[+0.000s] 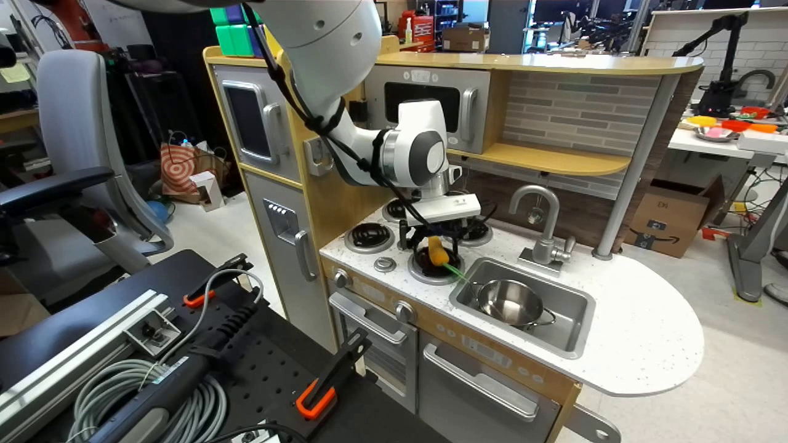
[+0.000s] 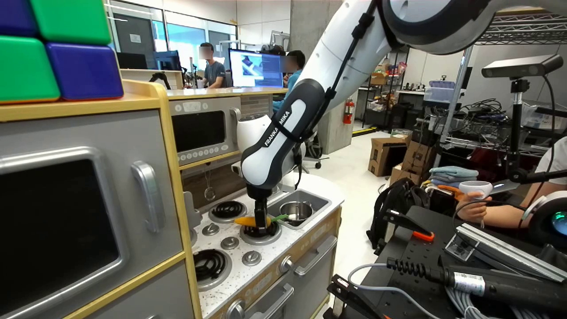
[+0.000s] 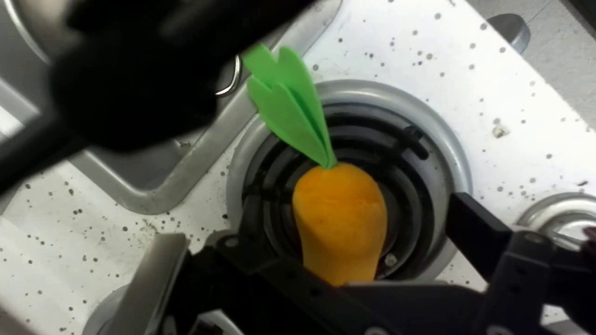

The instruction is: Put the carrot plush toy in the pot

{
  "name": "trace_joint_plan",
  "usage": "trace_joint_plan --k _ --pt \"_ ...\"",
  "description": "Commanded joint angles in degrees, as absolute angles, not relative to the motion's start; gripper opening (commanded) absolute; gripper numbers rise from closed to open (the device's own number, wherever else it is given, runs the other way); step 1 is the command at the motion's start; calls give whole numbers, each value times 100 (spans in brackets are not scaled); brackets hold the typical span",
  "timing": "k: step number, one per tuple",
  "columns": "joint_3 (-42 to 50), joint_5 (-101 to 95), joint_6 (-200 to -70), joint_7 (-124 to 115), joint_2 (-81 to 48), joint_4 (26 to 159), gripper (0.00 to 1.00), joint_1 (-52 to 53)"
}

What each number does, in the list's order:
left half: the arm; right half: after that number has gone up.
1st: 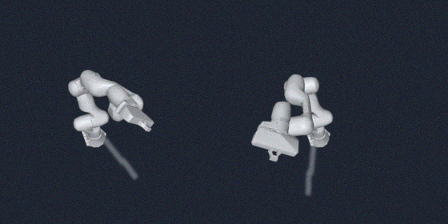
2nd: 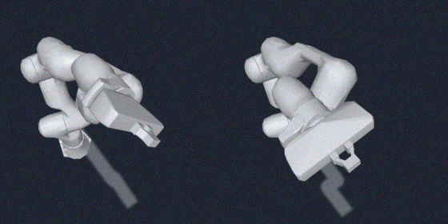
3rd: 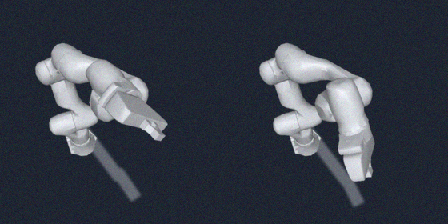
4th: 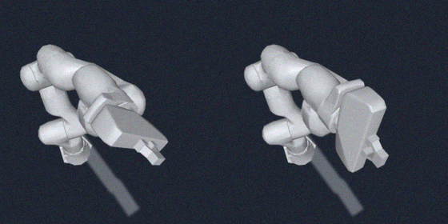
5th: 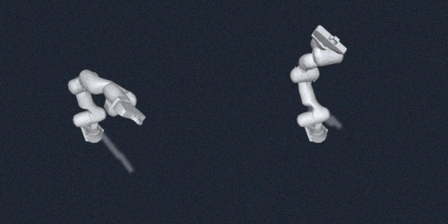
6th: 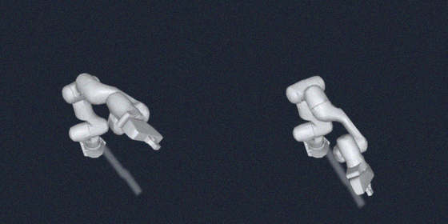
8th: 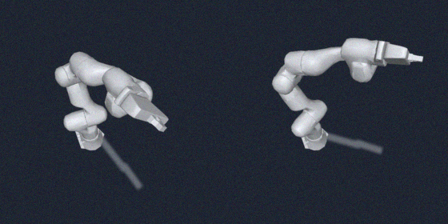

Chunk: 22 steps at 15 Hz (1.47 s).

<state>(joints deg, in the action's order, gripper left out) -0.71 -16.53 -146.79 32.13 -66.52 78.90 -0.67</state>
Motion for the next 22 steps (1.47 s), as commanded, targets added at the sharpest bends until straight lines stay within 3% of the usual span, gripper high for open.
trace_joint_plan --k 1,10,14,22 --pt "-257 -1629 -14207 3476 -7119 7155 72 -220" --pt "-142 -1658 -14597 3337 -6772 7436 4 -294" --pt "19 -1583 -15347 3055 -6428 7871 2 -674" --pt "635 -1188 -15646 1169 -7104 7751 3 -1009"
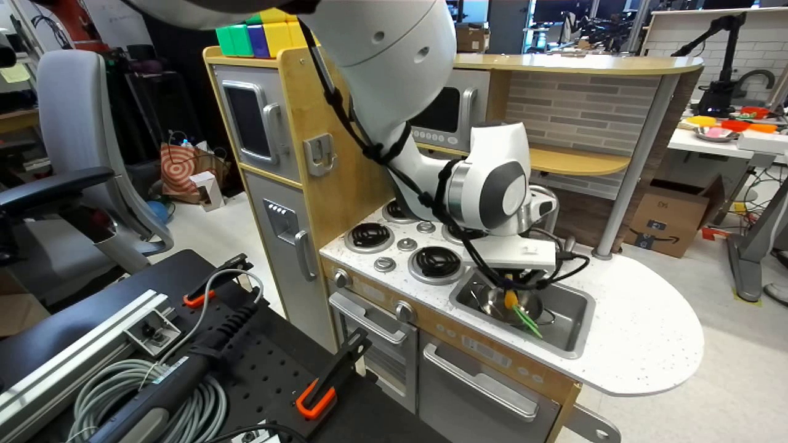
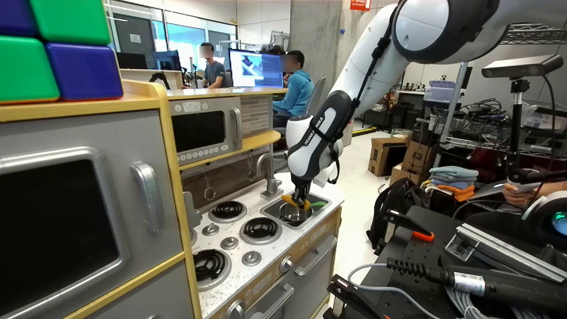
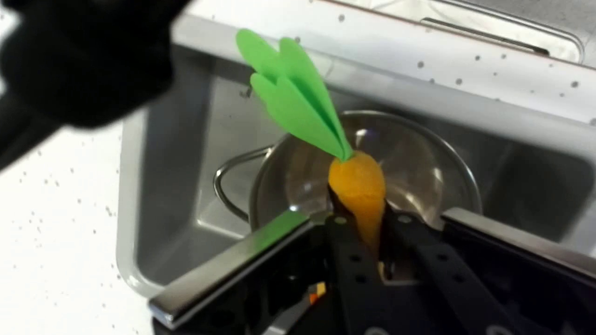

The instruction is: Put the carrot plush toy in the pot

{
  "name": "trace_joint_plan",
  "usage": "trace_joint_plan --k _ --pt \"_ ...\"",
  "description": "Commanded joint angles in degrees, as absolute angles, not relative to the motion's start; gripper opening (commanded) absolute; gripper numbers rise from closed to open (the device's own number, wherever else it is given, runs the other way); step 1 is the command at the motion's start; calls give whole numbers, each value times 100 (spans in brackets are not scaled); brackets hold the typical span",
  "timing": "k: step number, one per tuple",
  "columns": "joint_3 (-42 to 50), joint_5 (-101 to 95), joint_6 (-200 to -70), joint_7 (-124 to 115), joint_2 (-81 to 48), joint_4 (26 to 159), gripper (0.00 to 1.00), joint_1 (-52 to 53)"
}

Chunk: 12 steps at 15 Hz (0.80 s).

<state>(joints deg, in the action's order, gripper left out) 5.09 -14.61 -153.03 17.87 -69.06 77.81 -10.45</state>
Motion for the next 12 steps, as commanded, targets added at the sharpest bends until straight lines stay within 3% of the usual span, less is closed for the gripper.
trace_joint_plan --k 1,6,7,8,12 --pt "638 -1097 -15766 994 -7136 7776 3 -1008" --pt "570 -651 -16362 365 -7128 7888 3 -966" --pt "556 -564 -16451 272 -7125 7888 37 -966" --pt "635 -510 -16482 141 -7117 7893 38 -902" --pt "632 -394 -16794 -47 -6957 8148 66 -937"
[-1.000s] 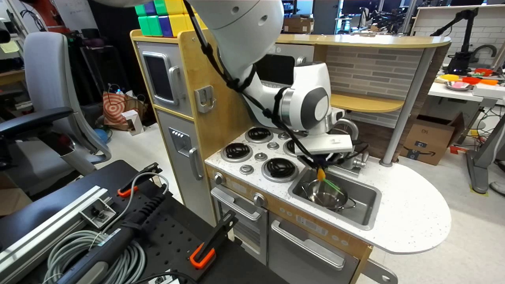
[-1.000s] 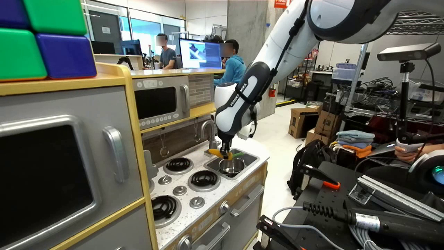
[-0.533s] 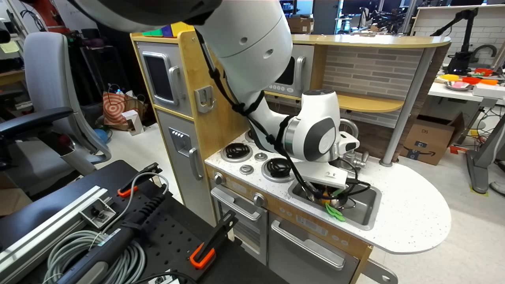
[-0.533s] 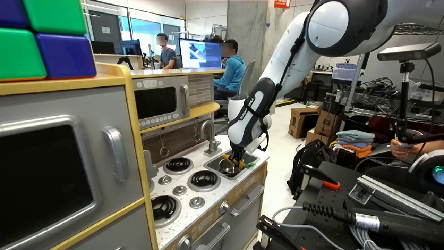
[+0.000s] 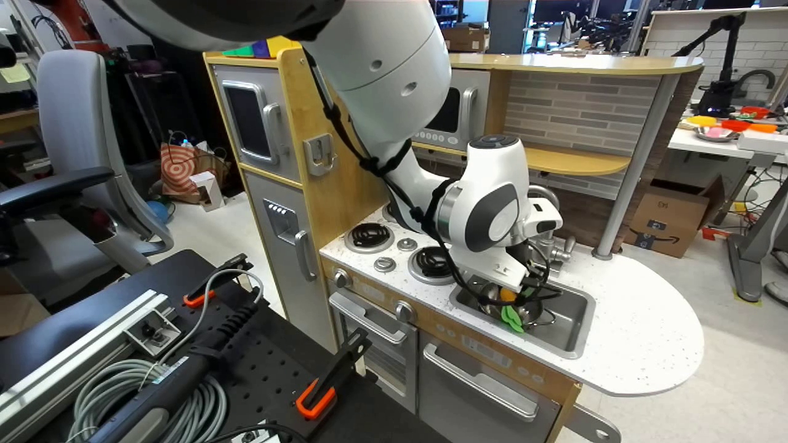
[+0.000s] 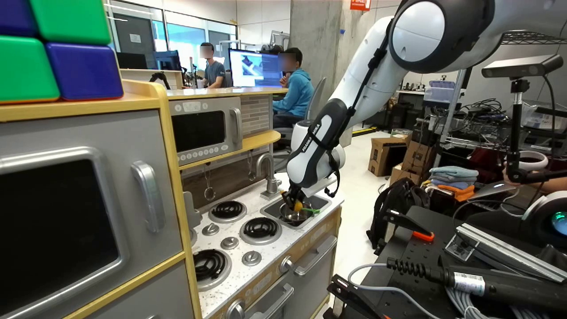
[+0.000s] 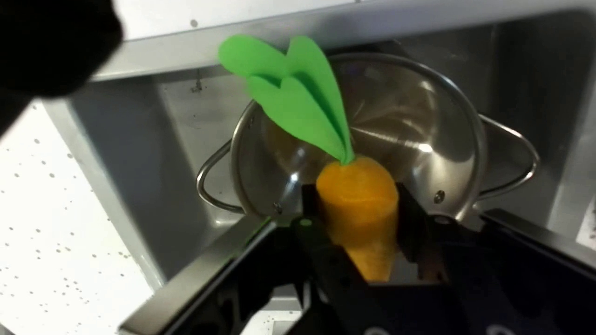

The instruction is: Put the carrot plush toy in the pot

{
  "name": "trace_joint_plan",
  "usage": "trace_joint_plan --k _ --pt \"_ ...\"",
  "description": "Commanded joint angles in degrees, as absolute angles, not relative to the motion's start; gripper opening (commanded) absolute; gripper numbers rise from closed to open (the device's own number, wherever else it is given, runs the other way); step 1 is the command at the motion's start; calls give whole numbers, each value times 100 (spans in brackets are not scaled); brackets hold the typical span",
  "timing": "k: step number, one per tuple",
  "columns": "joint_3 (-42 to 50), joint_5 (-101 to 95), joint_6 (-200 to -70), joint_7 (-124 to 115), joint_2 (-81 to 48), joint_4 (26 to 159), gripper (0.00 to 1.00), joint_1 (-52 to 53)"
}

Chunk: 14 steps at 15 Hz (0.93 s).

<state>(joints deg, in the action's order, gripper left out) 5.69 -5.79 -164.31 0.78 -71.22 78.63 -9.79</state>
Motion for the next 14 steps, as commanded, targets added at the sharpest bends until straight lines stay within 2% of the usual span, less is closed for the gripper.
trace_joint_plan --k 1,4,5,10,11,14 --pt "612 -364 -16962 -49 -6832 8338 73 -958" --pt "518 -274 -17672 -102 -6373 9089 96 -1043" --pt "430 -224 -17866 -109 -6137 9438 99 -1116" --pt "-586 55 -17707 135 -5052 10707 100 -2075" --pt "-145 -32 -17619 36 -5723 9842 100 -1624" --pt "-414 27 -17629 89 -5249 10410 100 -1923"
